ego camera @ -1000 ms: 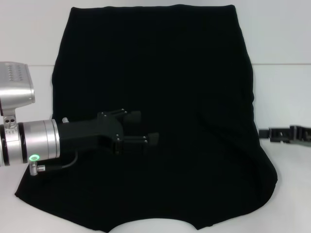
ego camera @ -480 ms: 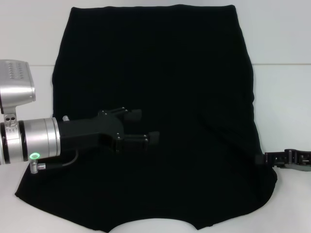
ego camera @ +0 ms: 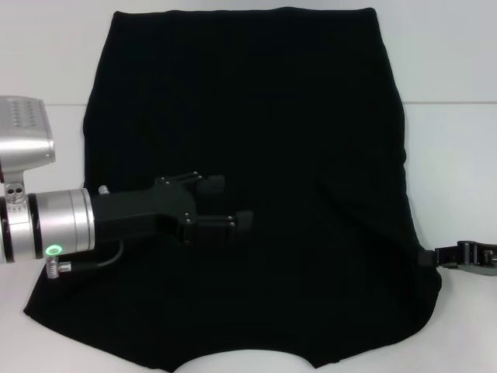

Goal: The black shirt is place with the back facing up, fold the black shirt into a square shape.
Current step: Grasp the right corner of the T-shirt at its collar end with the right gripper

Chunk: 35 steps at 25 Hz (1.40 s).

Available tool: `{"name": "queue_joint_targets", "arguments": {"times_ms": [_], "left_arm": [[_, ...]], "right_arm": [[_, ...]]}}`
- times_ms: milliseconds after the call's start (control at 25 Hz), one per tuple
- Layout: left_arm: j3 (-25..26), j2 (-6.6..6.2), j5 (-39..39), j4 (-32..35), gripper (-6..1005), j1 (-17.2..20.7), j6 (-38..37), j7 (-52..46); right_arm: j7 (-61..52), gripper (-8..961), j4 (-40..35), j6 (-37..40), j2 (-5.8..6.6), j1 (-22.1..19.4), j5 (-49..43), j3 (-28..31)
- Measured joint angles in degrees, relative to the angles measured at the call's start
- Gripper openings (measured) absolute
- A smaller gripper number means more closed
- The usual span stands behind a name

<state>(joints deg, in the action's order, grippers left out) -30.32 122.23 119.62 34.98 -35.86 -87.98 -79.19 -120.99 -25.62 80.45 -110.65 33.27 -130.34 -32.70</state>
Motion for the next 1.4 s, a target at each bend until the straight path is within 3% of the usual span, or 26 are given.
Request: {"name": "queue_joint_targets", "arguments": {"times_ms": [40,120,1400], "left_arm": [[0.0,-0.03,0.0,0.0,899,0.0,0.0,0.0],[0.0,-0.06,0.0,0.0,899,0.1,0.0,0.0],[0.1,-0.5,0.0,0.9,895,-0.2,0.0,-2.9]], "right_arm": [[0.4,188,-0.1,0.8,0.0,0.0,0.0,0.0],[0.8,17,-0.1,2.1,0.0,0.1,0.0,0.1],[0.4,167,-0.3,3.8,0.88,-0.1,0.0,0.8]]}}
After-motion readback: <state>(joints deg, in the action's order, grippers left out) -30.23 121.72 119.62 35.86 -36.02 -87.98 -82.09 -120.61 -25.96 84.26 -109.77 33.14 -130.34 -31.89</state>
